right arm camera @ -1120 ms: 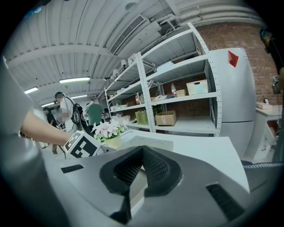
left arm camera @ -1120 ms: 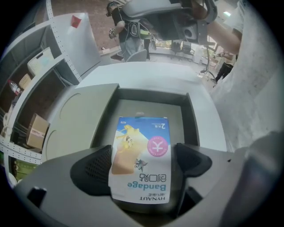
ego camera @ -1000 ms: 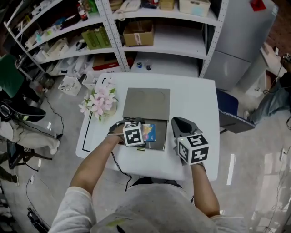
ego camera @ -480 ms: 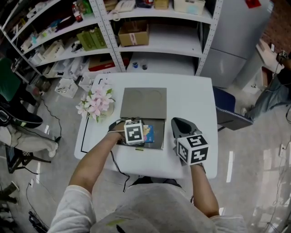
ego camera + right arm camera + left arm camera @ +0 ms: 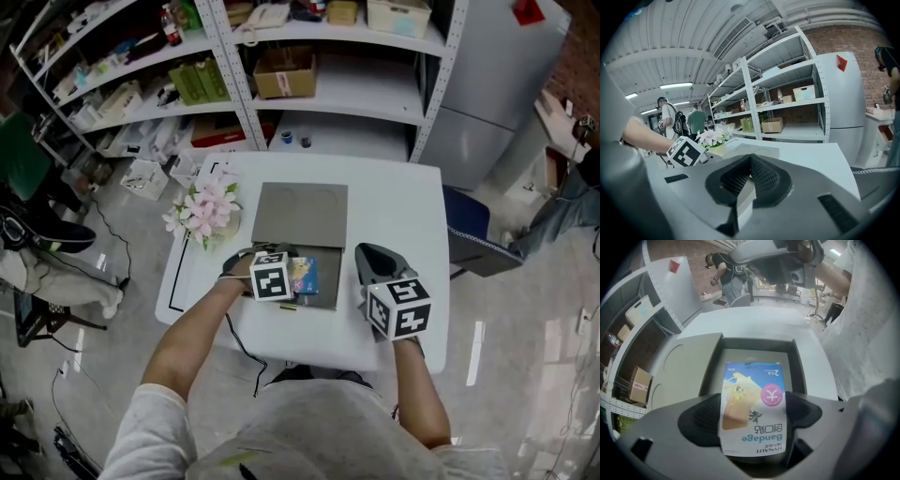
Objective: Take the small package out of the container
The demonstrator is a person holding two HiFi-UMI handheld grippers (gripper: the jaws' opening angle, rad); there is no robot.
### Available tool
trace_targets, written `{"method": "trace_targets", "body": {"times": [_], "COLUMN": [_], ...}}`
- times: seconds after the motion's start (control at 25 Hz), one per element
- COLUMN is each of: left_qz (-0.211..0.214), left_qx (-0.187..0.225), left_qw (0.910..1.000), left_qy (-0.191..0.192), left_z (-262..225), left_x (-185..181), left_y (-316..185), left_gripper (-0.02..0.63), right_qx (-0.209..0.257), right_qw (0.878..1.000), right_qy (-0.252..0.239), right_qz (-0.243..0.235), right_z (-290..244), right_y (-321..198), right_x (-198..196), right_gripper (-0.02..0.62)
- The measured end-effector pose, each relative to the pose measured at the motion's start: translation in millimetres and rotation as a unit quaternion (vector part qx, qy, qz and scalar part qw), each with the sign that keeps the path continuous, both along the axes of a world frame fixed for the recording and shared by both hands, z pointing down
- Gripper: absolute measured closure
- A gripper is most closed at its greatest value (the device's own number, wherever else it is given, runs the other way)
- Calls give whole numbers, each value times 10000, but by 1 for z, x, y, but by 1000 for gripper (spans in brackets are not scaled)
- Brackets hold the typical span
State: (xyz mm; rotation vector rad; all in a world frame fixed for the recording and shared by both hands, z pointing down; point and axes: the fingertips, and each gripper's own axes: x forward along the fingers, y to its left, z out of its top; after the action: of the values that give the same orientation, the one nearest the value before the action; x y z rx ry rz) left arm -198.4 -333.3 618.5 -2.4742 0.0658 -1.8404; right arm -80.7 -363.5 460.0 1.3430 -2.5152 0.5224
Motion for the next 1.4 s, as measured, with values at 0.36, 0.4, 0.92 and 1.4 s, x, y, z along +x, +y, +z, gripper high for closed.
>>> {"method": "trace_targets", "body": {"times": [0.36, 0.4, 0.92, 1.4], "left_qz": [-499, -561, -2239, -3689], "left_qx": [448, 515, 1360, 1727], "left_qw": [9966, 9956, 9379, 8354], "left_qy": [477, 541, 2274, 3692], "left_z": [-34, -39, -123, -191], "left_x": [-6, -6, -18, -51], "left_y": [-9, -11, -47, -59], "left_gripper": [176, 176, 176, 176], "right_qx": [43, 53, 201, 407], "right_qw": [9998, 9997, 9986, 9974], "right_qy": [-39, -36, 0, 26], "right_qz": [-203, -234, -495, -589], "right_z": [-4, -4, -15, -33], "right_y": [-5, -5, -9, -12], "right_x": [-8, -9, -21, -25], "right_gripper": [589, 589, 589, 589]}}
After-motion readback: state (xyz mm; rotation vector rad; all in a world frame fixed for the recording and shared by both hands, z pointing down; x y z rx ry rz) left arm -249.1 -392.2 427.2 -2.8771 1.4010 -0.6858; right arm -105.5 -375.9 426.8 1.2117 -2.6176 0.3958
